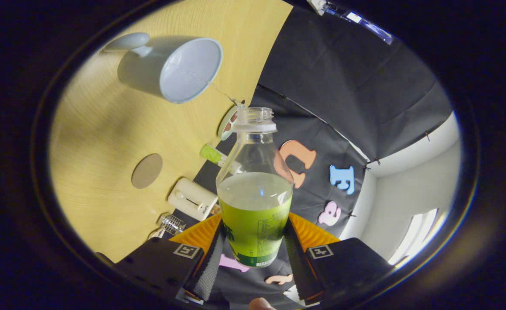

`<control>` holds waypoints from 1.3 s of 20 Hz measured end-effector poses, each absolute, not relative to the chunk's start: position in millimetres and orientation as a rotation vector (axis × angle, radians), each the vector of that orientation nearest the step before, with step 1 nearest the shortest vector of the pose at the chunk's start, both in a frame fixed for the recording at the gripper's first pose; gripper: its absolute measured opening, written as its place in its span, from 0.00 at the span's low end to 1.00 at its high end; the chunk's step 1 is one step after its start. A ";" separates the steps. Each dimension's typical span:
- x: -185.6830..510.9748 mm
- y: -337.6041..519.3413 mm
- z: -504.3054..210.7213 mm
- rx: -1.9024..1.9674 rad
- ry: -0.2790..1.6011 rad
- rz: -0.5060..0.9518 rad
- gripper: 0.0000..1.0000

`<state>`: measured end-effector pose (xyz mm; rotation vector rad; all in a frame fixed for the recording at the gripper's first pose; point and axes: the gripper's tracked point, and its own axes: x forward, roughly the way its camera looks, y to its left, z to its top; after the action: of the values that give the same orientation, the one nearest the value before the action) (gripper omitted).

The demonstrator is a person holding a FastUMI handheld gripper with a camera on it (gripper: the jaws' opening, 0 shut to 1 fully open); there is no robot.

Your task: Take the bottle from table, then pour the juice into the cup, finally place the bottle on the coaster

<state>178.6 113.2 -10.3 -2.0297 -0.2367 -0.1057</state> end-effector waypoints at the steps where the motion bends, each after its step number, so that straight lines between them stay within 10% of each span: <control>1: 177.7 113.6 -9.6 -2.029 -0.240 -0.106 0.77; 26: 178.3 98.5 -24.2 -1.147 0.133 0.128 0.77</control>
<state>178.3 98.5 -24.2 -1.1466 0.1332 0.1280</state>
